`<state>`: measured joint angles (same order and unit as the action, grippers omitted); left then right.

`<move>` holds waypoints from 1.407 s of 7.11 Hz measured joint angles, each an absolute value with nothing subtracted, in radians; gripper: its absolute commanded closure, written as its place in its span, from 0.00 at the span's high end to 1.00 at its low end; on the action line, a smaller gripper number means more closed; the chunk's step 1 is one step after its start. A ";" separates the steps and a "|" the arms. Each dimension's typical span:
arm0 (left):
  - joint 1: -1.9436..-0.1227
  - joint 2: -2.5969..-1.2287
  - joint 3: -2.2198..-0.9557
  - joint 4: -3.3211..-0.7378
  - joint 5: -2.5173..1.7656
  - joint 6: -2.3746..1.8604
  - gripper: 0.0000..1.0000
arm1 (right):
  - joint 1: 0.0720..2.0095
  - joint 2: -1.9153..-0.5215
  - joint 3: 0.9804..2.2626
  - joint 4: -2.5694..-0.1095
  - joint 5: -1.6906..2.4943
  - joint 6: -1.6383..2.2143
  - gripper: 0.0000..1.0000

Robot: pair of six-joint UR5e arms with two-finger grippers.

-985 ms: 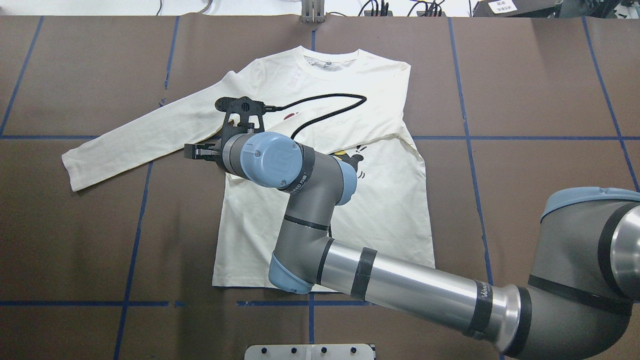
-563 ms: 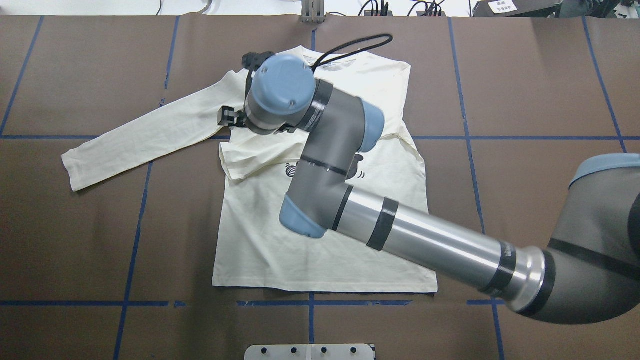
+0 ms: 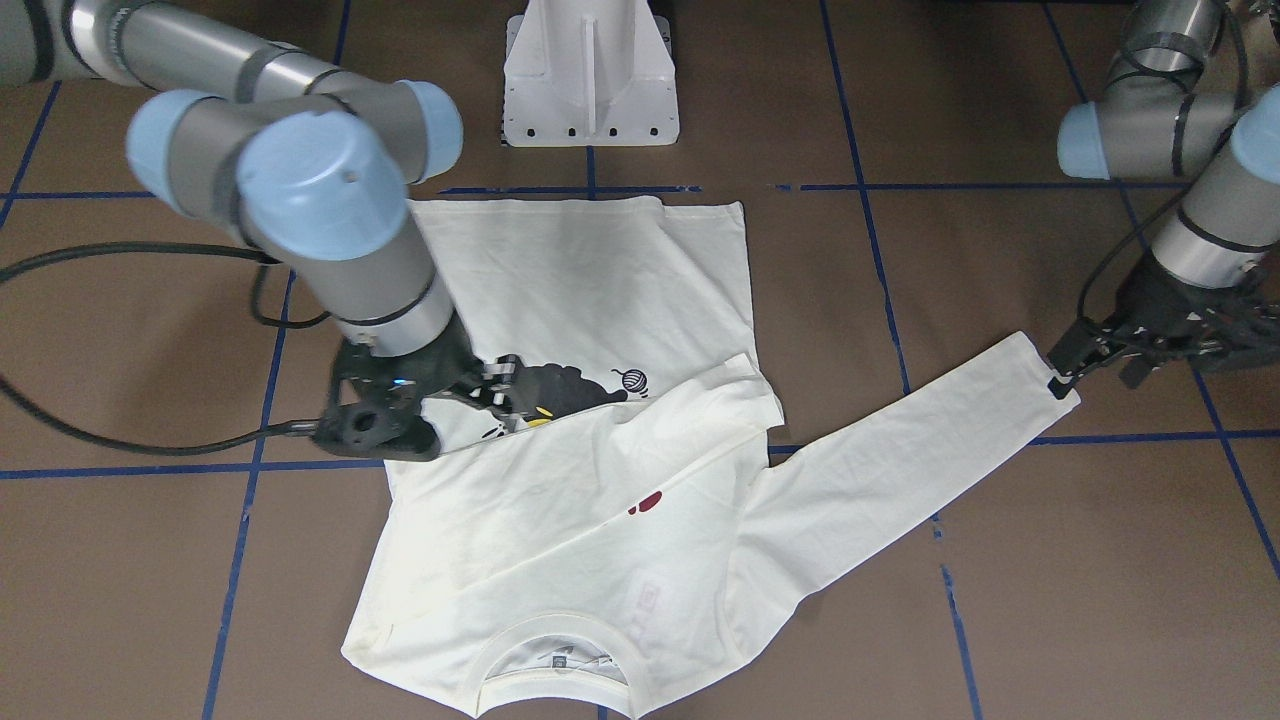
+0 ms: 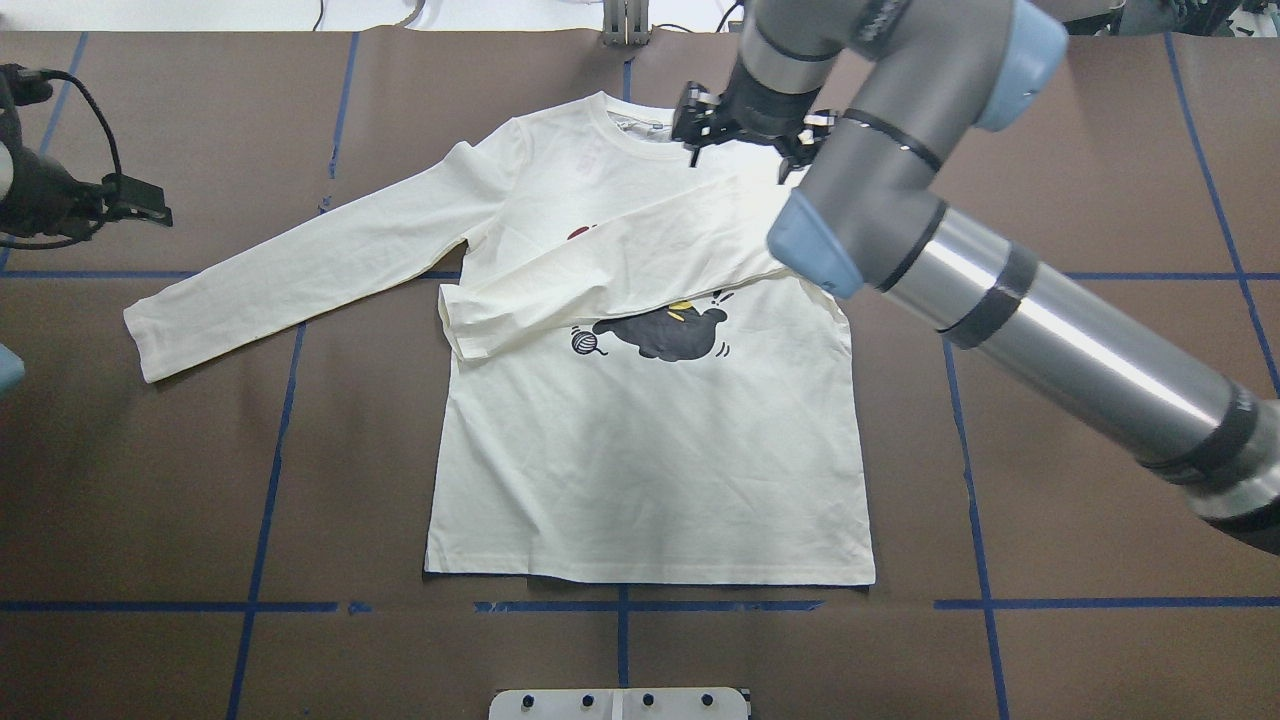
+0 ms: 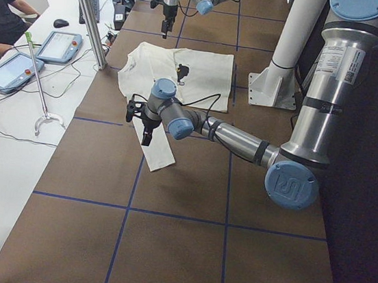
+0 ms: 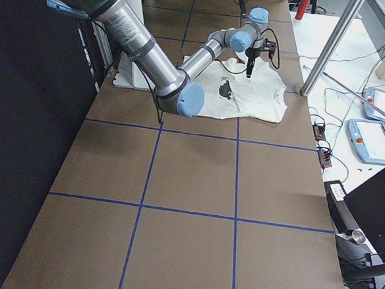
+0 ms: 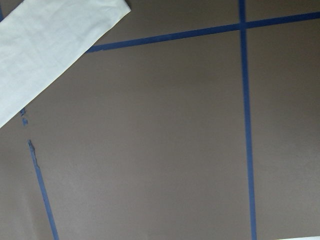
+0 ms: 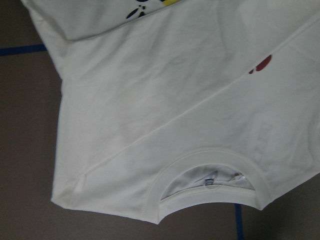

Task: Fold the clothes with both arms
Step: 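Release the sleeve and raise the right gripper away from the shirt, then move the left gripper to the other sleeve cuff and grasp it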

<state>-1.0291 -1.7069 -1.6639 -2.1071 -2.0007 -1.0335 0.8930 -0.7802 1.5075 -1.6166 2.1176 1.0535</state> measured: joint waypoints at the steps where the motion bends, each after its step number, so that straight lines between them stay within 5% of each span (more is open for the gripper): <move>1: -0.995 -1.687 -1.663 -2.112 -1.948 -1.082 1.00 | 0.958 -0.856 1.560 -1.682 2.142 0.920 1.00; 5: -0.955 -1.618 -1.546 -2.296 -1.855 -1.157 0.99 | 1.130 -1.079 1.634 -1.737 2.233 0.565 1.00; 10: -0.881 -1.598 -1.494 -2.386 -1.826 -1.213 0.92 | 1.146 -1.139 1.661 -1.736 2.250 0.523 1.00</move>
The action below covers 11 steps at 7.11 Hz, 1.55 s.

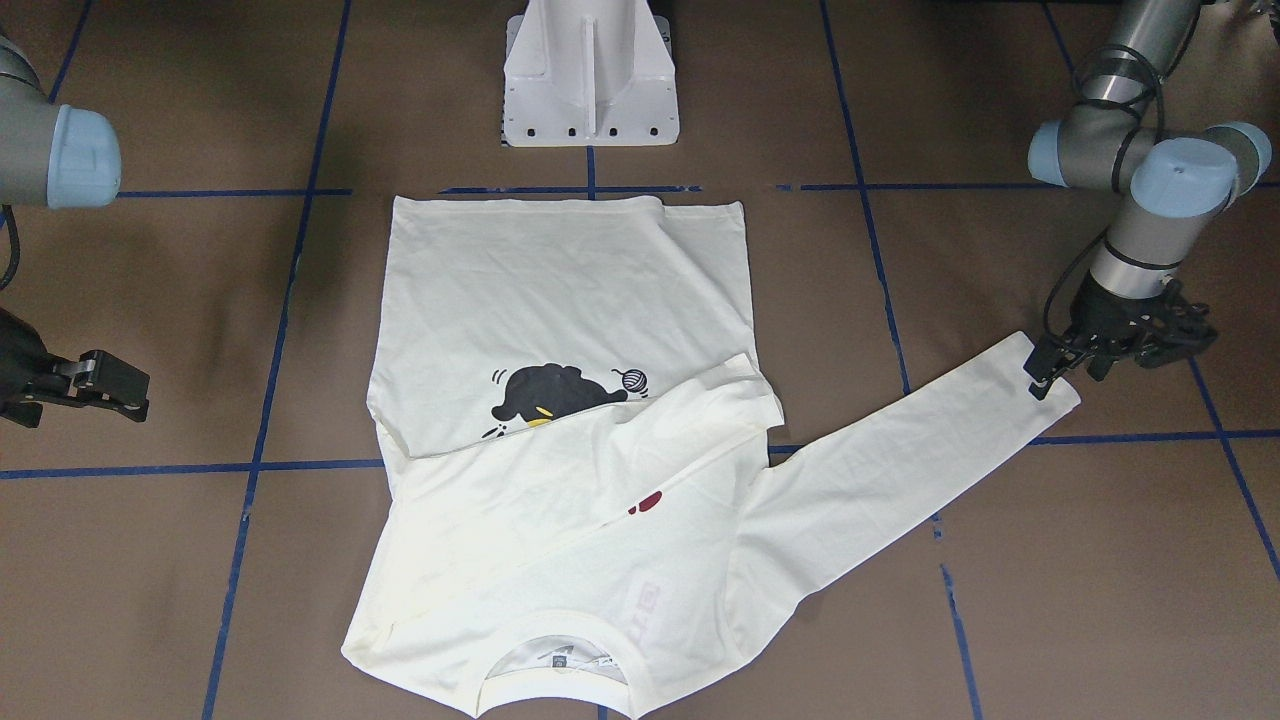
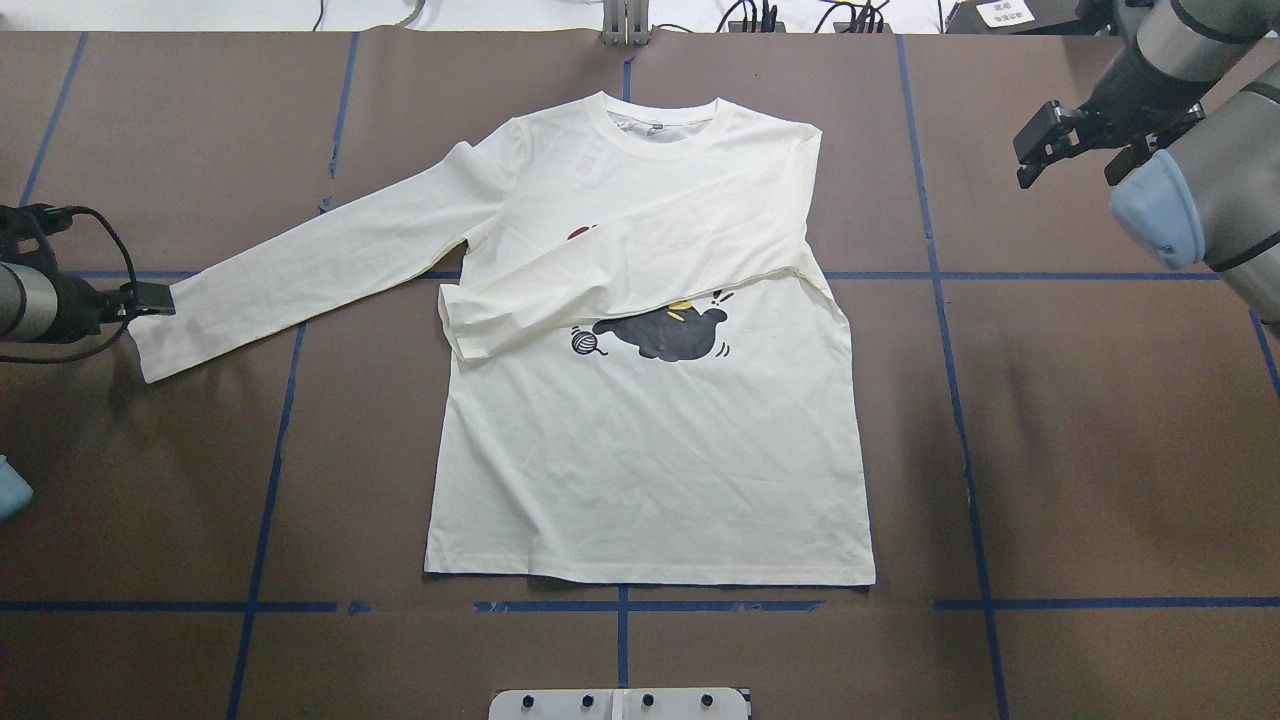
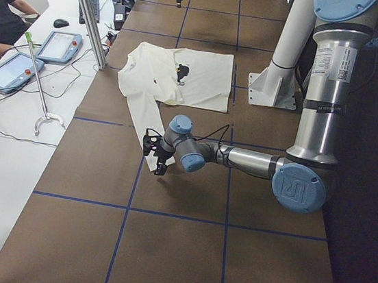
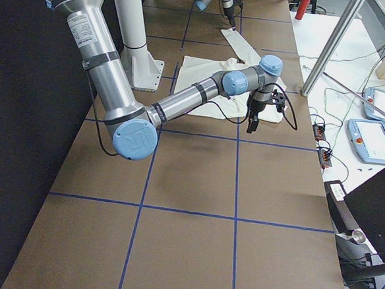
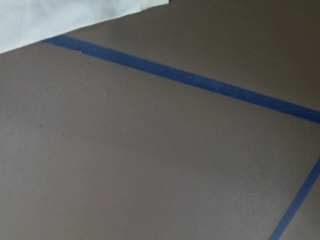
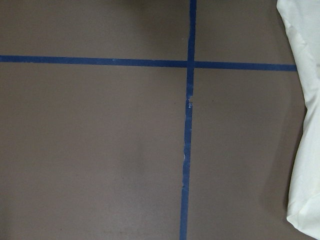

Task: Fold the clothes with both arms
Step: 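Move the left gripper to the other sleeve cuff and grasp it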

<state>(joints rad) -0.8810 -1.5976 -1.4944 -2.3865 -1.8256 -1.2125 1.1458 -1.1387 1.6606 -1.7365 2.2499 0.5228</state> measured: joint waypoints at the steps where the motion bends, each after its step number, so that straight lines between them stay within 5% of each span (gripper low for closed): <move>1: -0.878 -1.593 -1.498 -2.387 -1.825 -1.212 0.89 | 1.146 -1.139 1.661 -1.736 2.250 0.526 1.00; 7: -0.875 -1.583 -1.512 -2.385 -1.826 -1.215 0.80 | 1.143 -1.135 1.661 -1.738 2.250 0.533 1.00; 11: -0.870 -1.583 -1.512 -2.381 -1.827 -1.216 0.56 | 1.143 -1.134 1.663 -1.738 2.251 0.535 1.00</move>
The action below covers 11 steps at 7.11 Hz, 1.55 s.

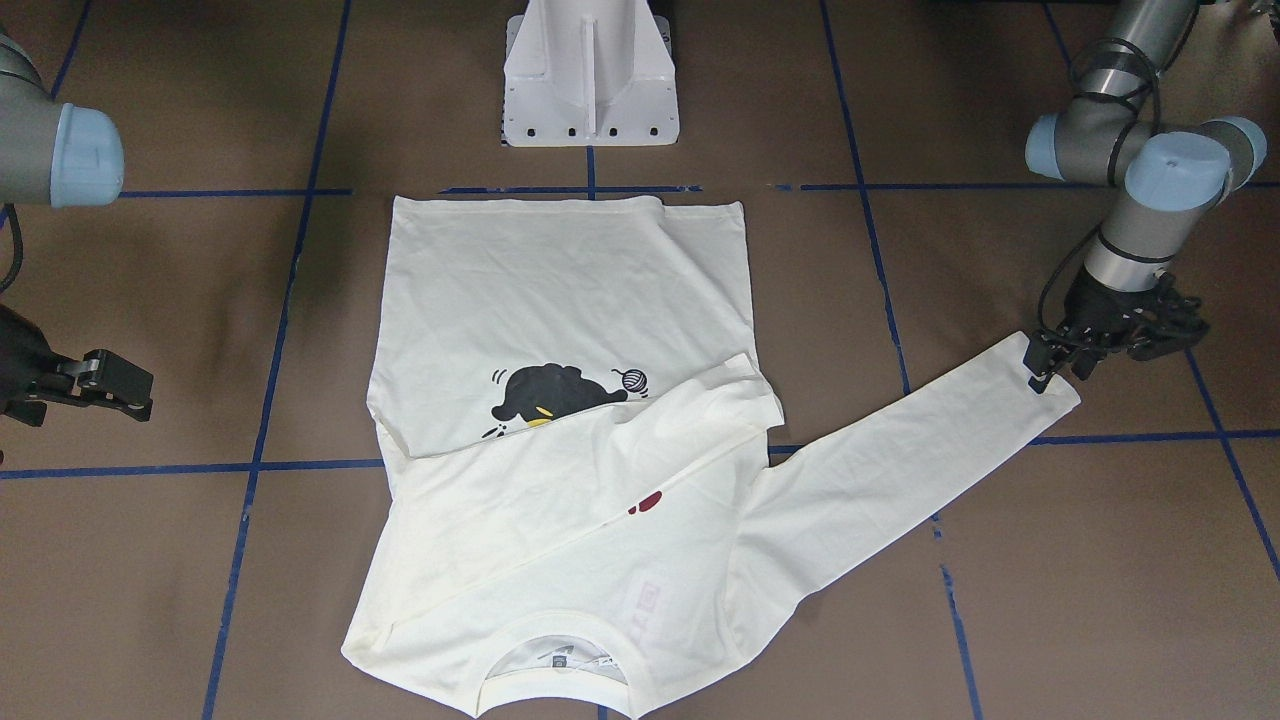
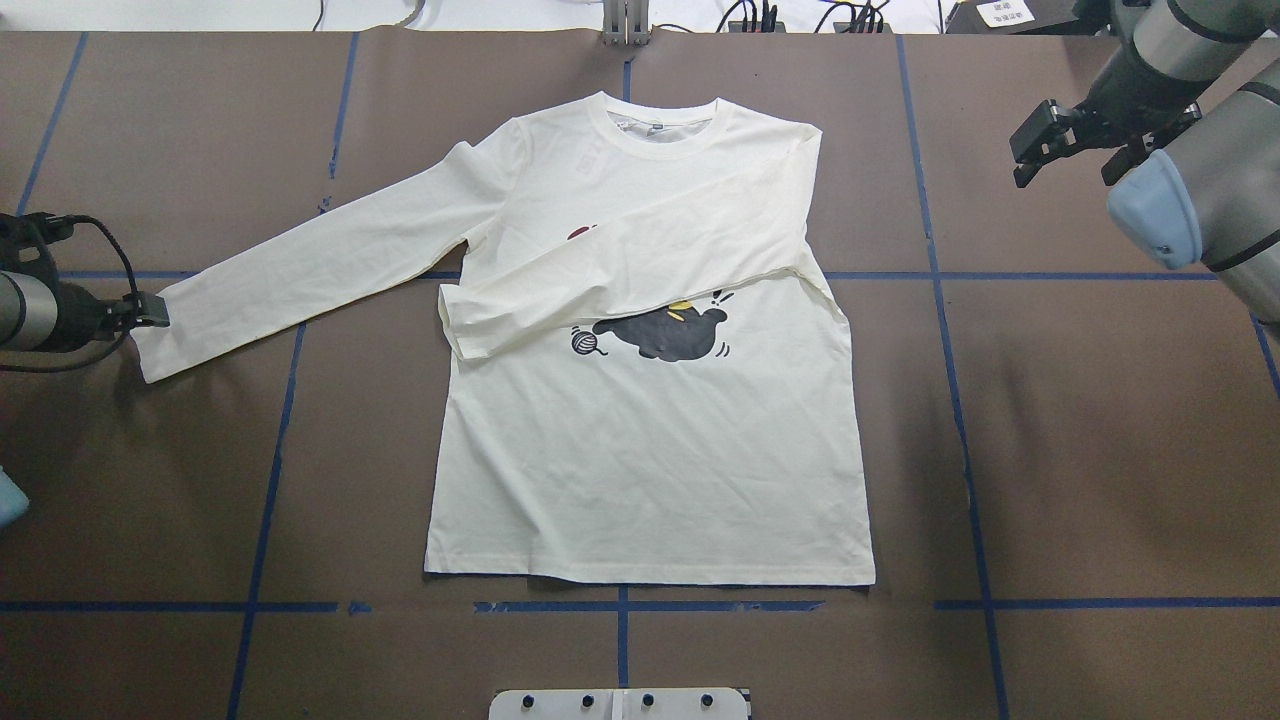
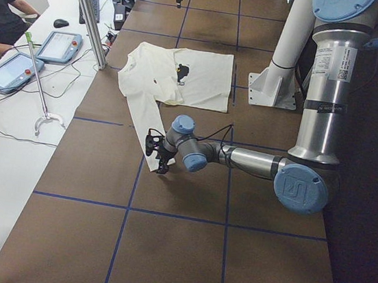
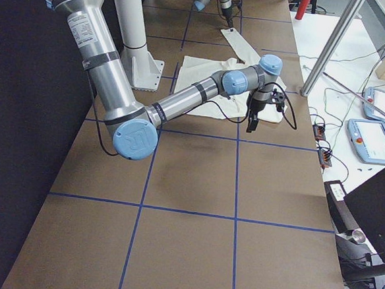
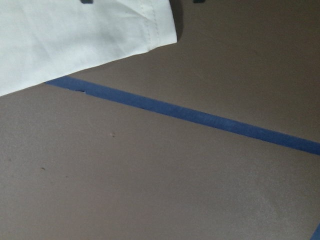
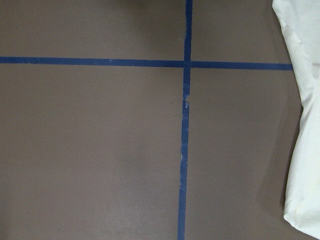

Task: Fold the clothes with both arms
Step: 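Move the left gripper to the other sleeve cuff and grasp it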

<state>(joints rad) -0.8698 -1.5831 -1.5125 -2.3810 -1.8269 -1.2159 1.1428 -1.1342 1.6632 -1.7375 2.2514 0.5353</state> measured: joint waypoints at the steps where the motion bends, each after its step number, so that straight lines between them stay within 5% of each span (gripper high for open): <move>1: -0.868 -1.583 -1.512 -2.381 -1.827 -1.217 0.47 | 1.143 -1.134 1.664 -1.737 2.256 0.535 1.00; 4: -0.864 -1.583 -1.513 -2.381 -1.827 -1.218 0.01 | 1.143 -1.135 1.664 -1.736 2.265 0.535 1.00; 8: -0.862 -1.583 -1.555 -2.353 -1.828 -1.218 0.00 | 1.144 -1.138 1.666 -1.736 2.266 0.535 1.00; 11: -0.857 -1.695 -1.722 -2.018 -1.833 -1.208 0.00 | 1.154 -1.215 1.732 -1.738 2.267 0.525 1.00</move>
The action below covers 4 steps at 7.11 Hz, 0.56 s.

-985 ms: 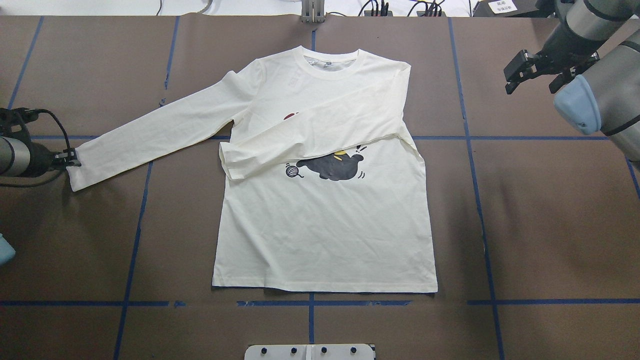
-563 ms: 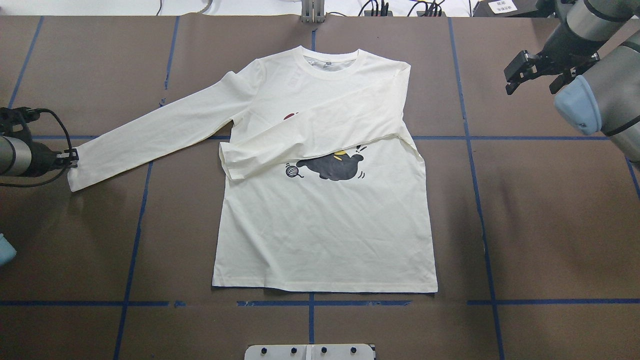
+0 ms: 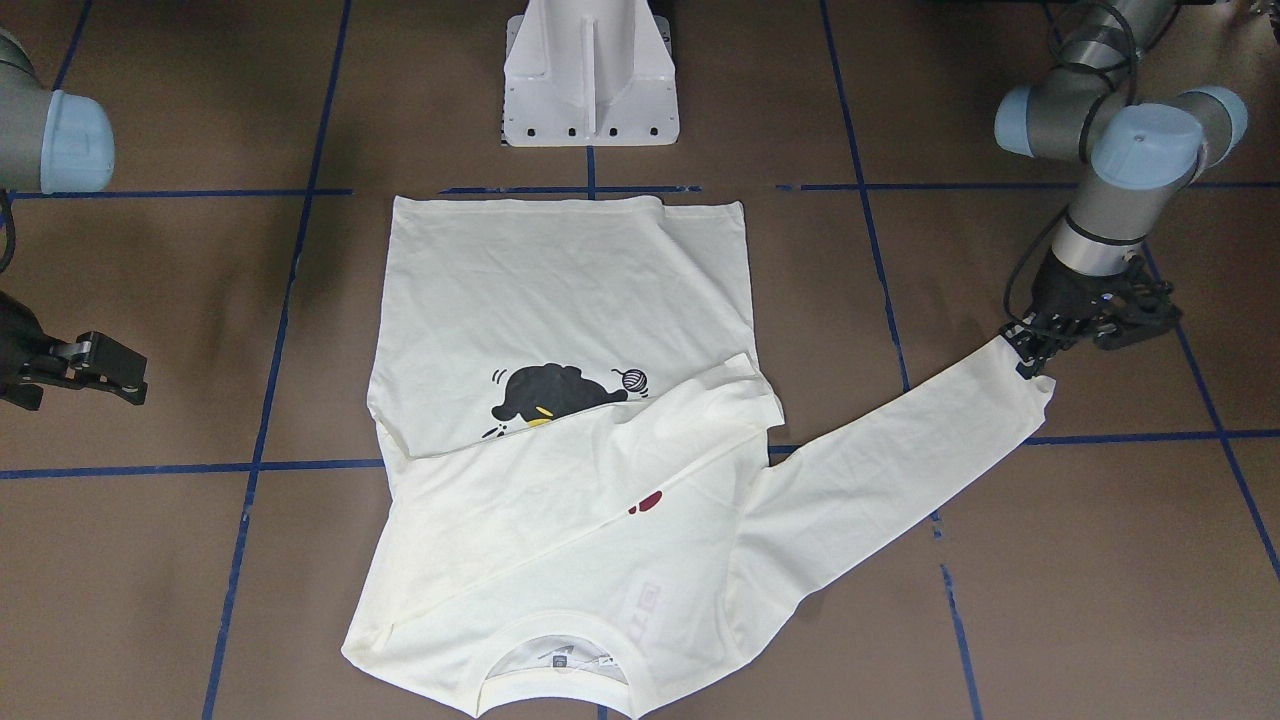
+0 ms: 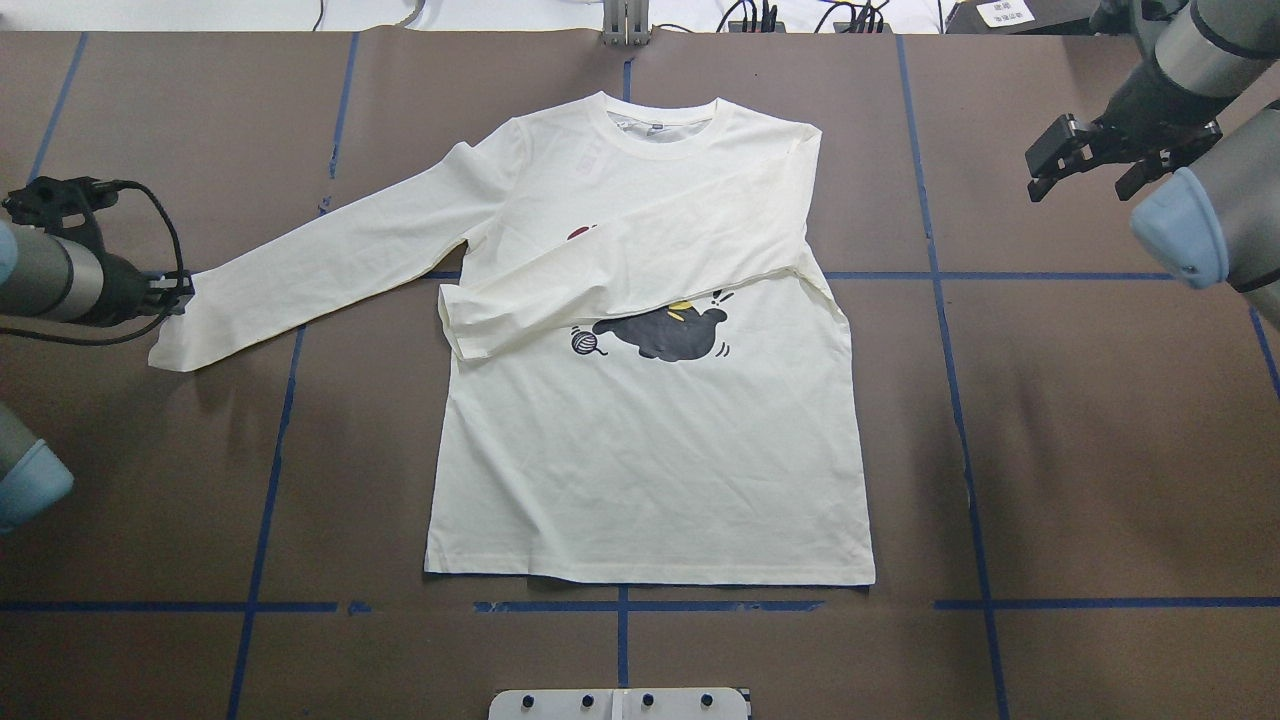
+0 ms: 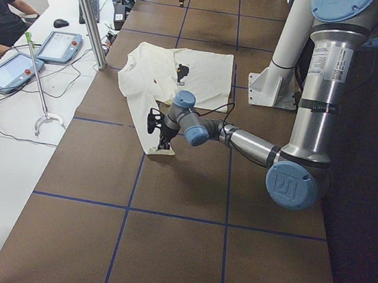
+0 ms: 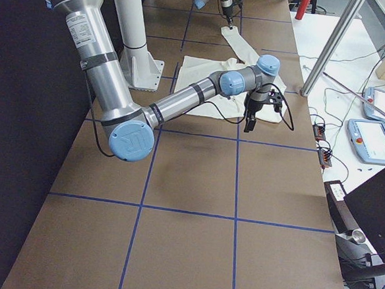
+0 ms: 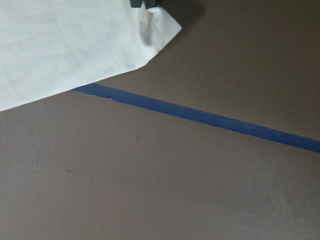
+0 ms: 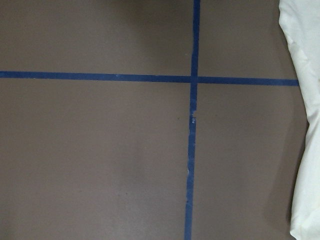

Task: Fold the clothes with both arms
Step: 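Move the left gripper to the other sleeve cuff and grasp it, then carry the sleeve with the left gripper across the shirt front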

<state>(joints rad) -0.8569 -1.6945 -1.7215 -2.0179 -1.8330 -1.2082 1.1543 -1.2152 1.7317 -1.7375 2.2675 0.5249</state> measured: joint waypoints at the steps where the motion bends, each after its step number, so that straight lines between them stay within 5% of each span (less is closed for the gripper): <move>1: -0.857 -1.788 -1.733 -1.915 -1.834 -1.205 0.00 | 1.171 -1.265 1.762 -1.737 2.266 0.514 1.00; 4: -0.853 -2.071 -1.727 -1.758 -1.858 -1.204 0.00 | 1.247 -1.424 1.818 -1.736 2.262 0.375 1.00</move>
<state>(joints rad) -0.8525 -2.0714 -1.7268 -1.7583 -1.8584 -1.2037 1.2472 -1.4240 1.8181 -1.7365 2.2622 0.3752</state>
